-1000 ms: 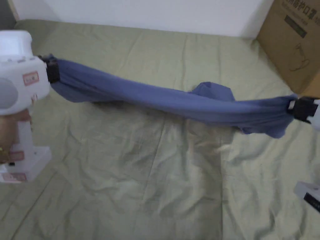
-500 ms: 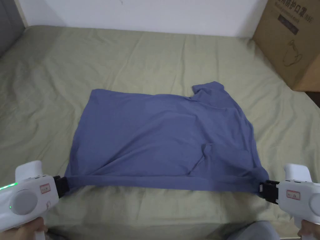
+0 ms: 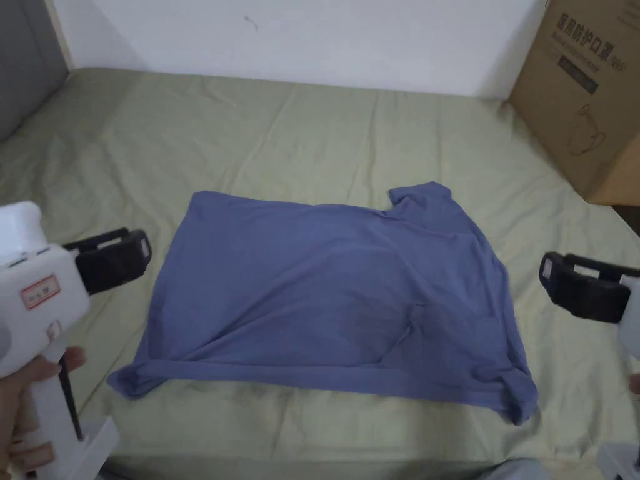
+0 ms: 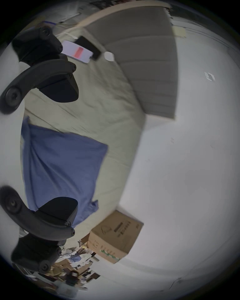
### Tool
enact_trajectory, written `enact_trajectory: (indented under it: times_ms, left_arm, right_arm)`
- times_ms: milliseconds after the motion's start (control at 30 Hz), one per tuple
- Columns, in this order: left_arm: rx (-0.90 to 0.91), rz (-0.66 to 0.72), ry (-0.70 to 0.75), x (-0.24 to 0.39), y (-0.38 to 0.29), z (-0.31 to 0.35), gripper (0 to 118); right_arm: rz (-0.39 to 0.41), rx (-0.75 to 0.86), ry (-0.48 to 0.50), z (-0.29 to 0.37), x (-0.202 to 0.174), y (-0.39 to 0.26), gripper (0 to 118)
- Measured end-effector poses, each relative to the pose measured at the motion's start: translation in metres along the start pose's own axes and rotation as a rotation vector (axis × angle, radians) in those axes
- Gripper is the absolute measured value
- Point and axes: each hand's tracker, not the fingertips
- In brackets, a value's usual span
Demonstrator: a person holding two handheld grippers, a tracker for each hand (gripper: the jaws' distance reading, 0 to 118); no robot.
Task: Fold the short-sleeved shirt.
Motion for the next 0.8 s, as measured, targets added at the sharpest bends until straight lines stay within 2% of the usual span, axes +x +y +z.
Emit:
enact_trajectory:
  times_ms: [133, 233, 300, 367, 433, 467, 600, 733, 767, 800]
  left_arm:
    - [0.153, -0.077, 0.012, 0.033, 0.004, 0.005, 115]
    - [0.239, -0.195, 0.100, 0.053, -0.007, 0.004, 104]
    - [0.253, -0.236, 0.104, 0.060, -0.015, 0.005, 72]
    - [0.238, -0.249, 0.083, 0.065, -0.021, 0.005, 29]
    - [0.196, -0.252, 0.013, 0.063, -0.026, 0.001, 0]
    - [0.182, -0.244, -0.003, 0.063, -0.028, 0.000, 0]
    - [0.159, -0.256, 0.015, 0.064, -0.041, -0.002, 0]
    - [0.129, -0.239, 0.032, 0.053, -0.043, -0.003, 0]
    - [0.107, -0.229, 0.045, 0.049, -0.042, -0.005, 4]
    - [0.068, -0.222, 0.074, 0.043, -0.040, -0.008, 18]
  right_arm:
    - [0.004, 0.120, 0.037, 0.015, -0.039, 0.018, 116]
    - [0.000, 0.147, 0.062, 0.020, -0.066, 0.018, 111]
    - [-0.001, 0.149, 0.071, 0.015, -0.068, 0.017, 82]
    - [-0.001, 0.135, 0.081, 0.014, -0.080, 0.013, 33]
    - [-0.013, 0.120, 0.082, 0.006, -0.080, 0.007, 13]
    - [-0.025, 0.110, 0.088, 0.005, -0.082, 0.005, 1]
    - [-0.098, 0.078, 0.108, 0.003, -0.085, -0.004, 0]
    - [-0.092, 0.066, 0.102, 0.003, -0.086, -0.009, 0]
    - [-0.094, 0.063, 0.105, 0.003, -0.085, -0.011, 0]
    - [-0.095, 0.058, 0.106, 0.000, -0.080, -0.013, 0]
